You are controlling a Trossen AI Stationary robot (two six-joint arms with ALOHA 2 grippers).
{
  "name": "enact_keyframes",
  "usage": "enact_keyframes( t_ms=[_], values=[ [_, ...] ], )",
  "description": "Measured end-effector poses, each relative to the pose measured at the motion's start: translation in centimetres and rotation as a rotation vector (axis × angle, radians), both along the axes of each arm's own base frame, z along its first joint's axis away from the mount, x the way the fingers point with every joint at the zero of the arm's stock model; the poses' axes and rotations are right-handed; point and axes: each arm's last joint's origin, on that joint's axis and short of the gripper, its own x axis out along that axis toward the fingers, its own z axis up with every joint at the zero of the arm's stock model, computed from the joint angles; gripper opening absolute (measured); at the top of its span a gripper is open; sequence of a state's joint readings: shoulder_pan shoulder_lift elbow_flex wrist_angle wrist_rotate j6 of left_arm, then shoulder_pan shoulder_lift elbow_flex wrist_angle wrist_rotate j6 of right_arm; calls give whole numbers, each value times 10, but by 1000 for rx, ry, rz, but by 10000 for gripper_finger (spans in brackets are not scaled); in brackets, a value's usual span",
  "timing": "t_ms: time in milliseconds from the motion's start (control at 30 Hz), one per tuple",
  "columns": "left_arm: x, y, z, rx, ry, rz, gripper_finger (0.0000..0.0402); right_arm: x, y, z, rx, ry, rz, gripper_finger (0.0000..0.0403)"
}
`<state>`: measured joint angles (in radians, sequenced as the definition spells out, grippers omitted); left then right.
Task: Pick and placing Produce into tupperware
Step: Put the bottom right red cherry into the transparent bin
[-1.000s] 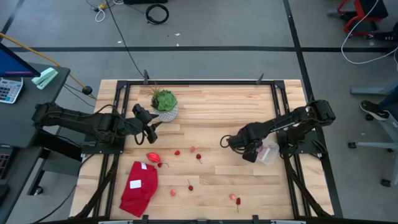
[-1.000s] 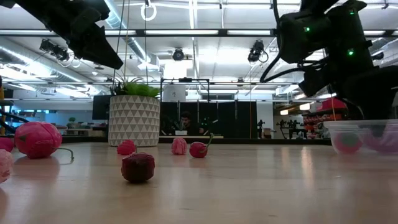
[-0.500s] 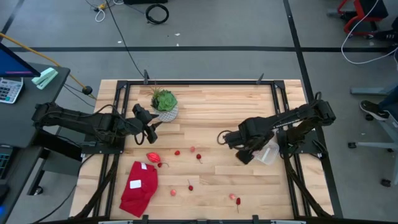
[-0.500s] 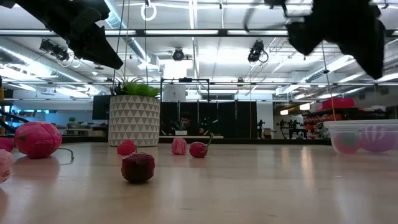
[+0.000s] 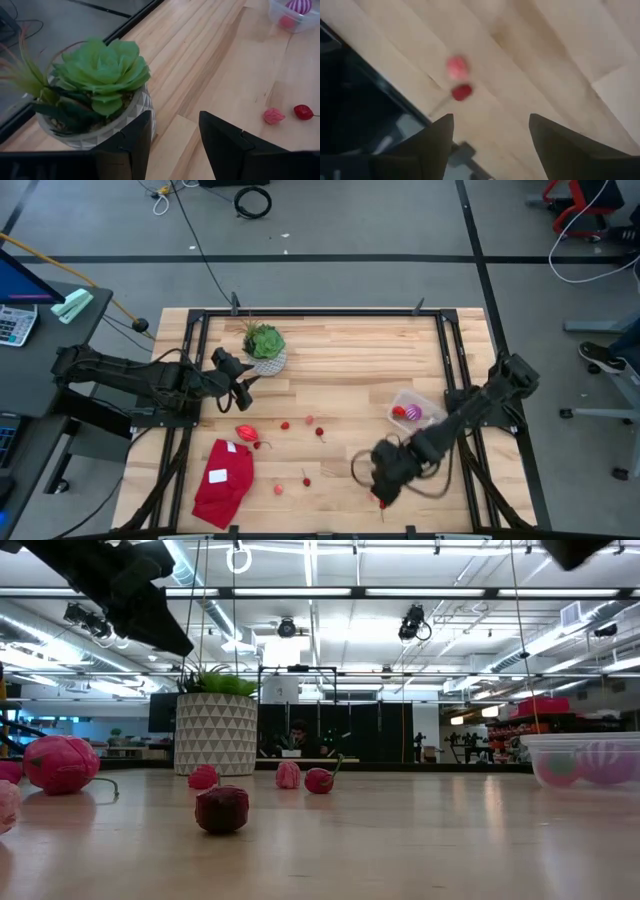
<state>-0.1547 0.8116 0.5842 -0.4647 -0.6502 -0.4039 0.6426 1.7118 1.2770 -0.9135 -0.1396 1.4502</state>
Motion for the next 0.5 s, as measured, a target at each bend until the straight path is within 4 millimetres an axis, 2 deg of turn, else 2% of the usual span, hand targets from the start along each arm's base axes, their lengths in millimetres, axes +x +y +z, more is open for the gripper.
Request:
enact_keyframes(
  t_ms=[133,267,400,500],
  values=[
    [0,0,0,-7,-3,5,172,-5,28,-23,-25,-5,58,270],
    [0,0,0,-18,-11,13,172,3,47,-49,-16,-49,169,270],
    [0,0,0,-16,-10,12,172,13,50,-73,-36,-44,203,270],
    [0,0,0,-15,-10,11,172,17,47,-82,-51,-19,191,270]
  ],
)
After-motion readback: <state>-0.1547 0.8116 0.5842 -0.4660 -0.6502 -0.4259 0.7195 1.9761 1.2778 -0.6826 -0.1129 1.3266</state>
